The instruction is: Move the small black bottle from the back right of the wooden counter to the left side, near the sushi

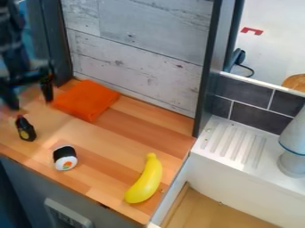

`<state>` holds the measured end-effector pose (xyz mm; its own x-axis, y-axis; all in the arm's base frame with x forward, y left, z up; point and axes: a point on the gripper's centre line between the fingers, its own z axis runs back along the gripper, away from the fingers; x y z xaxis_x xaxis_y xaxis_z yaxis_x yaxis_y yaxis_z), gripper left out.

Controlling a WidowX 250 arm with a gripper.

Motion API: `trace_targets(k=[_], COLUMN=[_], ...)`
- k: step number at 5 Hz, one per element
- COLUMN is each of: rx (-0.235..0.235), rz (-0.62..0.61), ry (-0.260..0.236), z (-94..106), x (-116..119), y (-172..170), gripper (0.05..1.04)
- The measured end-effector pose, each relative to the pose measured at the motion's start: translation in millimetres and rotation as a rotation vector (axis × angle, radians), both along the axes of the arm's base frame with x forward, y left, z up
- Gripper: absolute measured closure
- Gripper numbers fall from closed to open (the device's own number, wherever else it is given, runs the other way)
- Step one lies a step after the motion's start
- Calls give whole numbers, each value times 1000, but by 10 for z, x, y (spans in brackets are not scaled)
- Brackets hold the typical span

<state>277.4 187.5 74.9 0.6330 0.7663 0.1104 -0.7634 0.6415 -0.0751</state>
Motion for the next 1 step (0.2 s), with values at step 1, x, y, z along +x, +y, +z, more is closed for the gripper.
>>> trace_targets(k=[1], rx=[34], rz=[-21], ry=[35], z=[358], x=[-90], y=[-217], gripper=[82])
